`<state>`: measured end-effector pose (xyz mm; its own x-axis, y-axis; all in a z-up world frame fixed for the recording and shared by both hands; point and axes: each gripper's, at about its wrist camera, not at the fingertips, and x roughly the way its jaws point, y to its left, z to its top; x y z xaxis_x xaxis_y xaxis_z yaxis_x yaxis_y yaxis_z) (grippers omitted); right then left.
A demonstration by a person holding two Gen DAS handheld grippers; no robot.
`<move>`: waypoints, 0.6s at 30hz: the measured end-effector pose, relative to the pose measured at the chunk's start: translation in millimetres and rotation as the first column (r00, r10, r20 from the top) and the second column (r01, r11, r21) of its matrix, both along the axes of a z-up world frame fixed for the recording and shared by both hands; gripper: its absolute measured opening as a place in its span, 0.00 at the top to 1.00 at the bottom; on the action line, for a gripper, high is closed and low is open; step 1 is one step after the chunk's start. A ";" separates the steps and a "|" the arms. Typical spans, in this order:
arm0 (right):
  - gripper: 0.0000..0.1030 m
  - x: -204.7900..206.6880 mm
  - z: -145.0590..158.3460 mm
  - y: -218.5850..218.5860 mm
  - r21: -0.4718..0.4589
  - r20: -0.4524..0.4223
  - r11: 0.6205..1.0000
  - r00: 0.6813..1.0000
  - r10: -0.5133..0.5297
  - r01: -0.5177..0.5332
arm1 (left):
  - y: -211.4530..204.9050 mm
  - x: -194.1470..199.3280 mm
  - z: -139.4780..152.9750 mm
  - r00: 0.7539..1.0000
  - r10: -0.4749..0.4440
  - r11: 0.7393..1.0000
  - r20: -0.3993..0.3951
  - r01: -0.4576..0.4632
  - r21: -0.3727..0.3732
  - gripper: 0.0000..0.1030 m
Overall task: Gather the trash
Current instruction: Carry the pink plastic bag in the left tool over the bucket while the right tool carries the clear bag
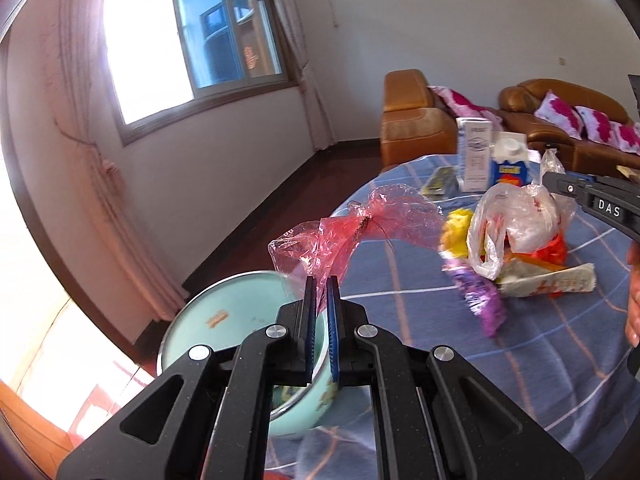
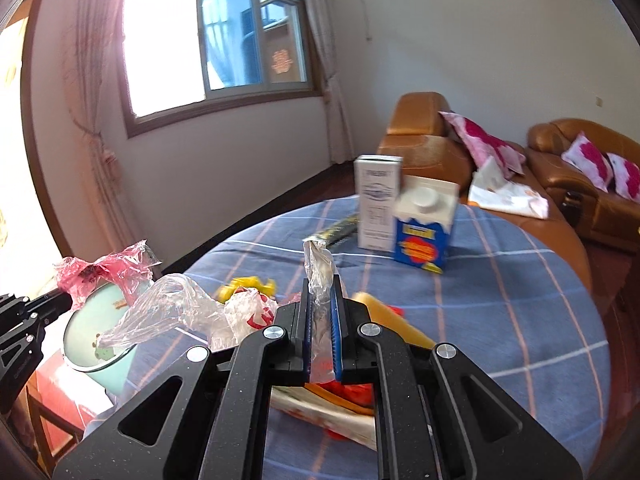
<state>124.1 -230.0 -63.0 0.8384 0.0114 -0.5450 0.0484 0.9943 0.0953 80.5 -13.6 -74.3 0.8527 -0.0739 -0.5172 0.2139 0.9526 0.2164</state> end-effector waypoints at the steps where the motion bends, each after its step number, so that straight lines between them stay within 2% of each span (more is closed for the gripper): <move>1: 0.92 2.7 -0.6 3.5 -0.002 -0.002 1.000 1.000 0.007 -0.007 | 3.8 2.2 -0.6 1.000 0.013 1.000 -0.002 -0.013 0.001 0.95; 11: 0.92 43.5 -6.9 40.3 -0.030 -0.025 0.996 0.996 0.081 -0.081 | 35.5 18.1 -5.4 0.992 0.127 0.991 -0.013 -0.126 0.039 0.95; 18: 0.92 67.9 -13.8 74.9 -0.060 -0.041 0.989 0.990 0.134 -0.136 | 62.9 30.2 -15.7 0.976 0.215 0.975 -0.038 -0.212 0.069 0.95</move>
